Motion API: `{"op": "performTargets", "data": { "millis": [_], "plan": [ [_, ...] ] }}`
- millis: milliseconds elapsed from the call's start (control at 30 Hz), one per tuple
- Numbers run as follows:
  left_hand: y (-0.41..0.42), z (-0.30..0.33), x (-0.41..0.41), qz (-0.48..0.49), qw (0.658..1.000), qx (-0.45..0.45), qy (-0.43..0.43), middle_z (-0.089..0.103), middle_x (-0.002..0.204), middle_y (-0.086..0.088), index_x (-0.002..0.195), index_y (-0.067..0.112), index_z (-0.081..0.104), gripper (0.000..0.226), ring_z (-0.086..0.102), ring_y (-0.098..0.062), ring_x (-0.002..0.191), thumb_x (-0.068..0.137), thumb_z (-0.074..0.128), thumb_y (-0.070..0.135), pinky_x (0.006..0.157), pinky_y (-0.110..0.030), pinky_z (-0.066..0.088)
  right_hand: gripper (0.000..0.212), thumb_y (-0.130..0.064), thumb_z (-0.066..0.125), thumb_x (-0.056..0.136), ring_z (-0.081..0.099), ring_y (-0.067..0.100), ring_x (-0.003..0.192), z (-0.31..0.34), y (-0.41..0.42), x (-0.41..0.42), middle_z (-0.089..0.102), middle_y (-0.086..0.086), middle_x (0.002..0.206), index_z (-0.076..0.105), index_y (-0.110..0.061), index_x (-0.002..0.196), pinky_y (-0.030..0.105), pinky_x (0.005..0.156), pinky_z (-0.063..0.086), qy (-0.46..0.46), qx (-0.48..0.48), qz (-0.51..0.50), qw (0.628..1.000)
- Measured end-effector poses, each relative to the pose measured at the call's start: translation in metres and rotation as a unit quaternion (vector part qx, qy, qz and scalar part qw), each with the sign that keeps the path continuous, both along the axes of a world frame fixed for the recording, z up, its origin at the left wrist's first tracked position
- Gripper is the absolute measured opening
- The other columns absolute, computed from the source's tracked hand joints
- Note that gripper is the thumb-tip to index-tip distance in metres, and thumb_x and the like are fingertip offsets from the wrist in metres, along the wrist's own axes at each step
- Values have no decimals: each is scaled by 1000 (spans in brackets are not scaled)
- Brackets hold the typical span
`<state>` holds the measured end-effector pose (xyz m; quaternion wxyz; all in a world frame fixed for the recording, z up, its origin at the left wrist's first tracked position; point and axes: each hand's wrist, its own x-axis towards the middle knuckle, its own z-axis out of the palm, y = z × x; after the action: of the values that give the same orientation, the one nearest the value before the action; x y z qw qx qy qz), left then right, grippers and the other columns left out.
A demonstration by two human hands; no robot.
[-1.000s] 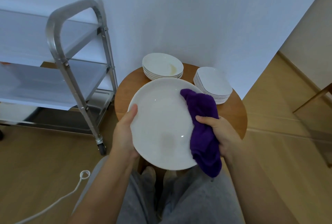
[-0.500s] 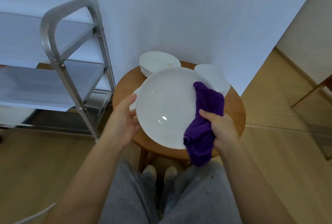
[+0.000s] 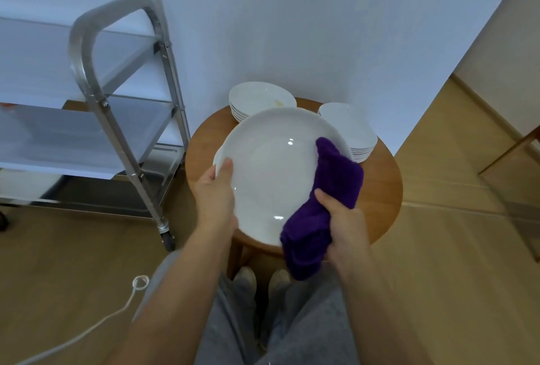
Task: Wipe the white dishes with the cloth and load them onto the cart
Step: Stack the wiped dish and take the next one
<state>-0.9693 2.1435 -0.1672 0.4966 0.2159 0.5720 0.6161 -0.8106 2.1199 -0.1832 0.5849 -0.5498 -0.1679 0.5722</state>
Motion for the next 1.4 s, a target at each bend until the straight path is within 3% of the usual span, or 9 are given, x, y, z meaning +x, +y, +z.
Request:
{"op": "performTargets", "data": {
  "millis": [200,500,767,900,1067,1167,1267,1333,1400],
  "plan": [
    [-23,-14,49,48,996,-13,-80,60,101,11,105,40,45,9,60,-13,92,98,39,41,71,-26,55,21,-22,75,77,67,20,73,-7,-1,-35,69,-1,80,61,-20,93,27,51,52,57,-42,-88,994],
    [3,6,-6,-54,994,-66,-69,59,96,3,113,31,48,18,58,-21,88,96,49,30,53,-30,49,23,-15,77,72,62,19,71,19,10,15,65,3,80,57,-15,84,24,47,45,-113,-76,42,990],
    [-12,-14,40,28,987,-29,-158,61,103,4,106,39,48,10,62,-18,90,96,45,36,61,-26,56,16,-14,74,78,64,21,74,5,6,-32,66,3,81,59,-16,85,27,54,52,0,-71,-54,996],
    [-22,-27,6,-119,986,113,15,57,126,12,123,41,45,45,52,-16,120,83,47,62,94,-35,47,20,-12,73,77,62,18,63,22,14,9,65,5,75,56,-12,89,24,43,46,-11,-124,28,992],
    [-1,-4,-41,-213,834,250,444,9,143,35,134,50,15,99,13,5,137,50,54,87,112,-41,19,38,-16,71,62,55,12,37,38,24,47,61,4,50,54,-4,93,16,37,45,-37,-197,254,946],
    [6,11,-45,-206,782,305,503,8,143,32,128,41,30,93,11,-5,140,49,65,76,116,-49,13,36,-18,70,60,55,12,37,36,27,52,60,3,50,54,-2,89,15,38,44,-67,-202,304,929],
    [5,22,-51,-227,740,345,531,35,144,9,108,39,41,71,21,-15,139,50,68,71,115,-49,14,30,-19,69,63,55,11,37,32,30,55,60,3,49,56,-2,83,14,39,44,-91,-200,329,919],
    [5,27,-52,-245,696,366,567,62,114,-3,87,37,42,57,50,-25,118,50,65,74,109,-58,24,26,-19,69,67,53,11,37,29,33,56,59,2,49,56,-2,82,16,39,44,-112,-206,340,911],
    [6,28,-51,-236,640,388,620,58,73,3,72,28,41,54,56,-15,75,50,64,71,94,-56,39,20,-16,67,77,52,10,35,28,38,57,58,2,49,55,-2,86,16,36,43,-124,-216,326,912]
  ]
}}
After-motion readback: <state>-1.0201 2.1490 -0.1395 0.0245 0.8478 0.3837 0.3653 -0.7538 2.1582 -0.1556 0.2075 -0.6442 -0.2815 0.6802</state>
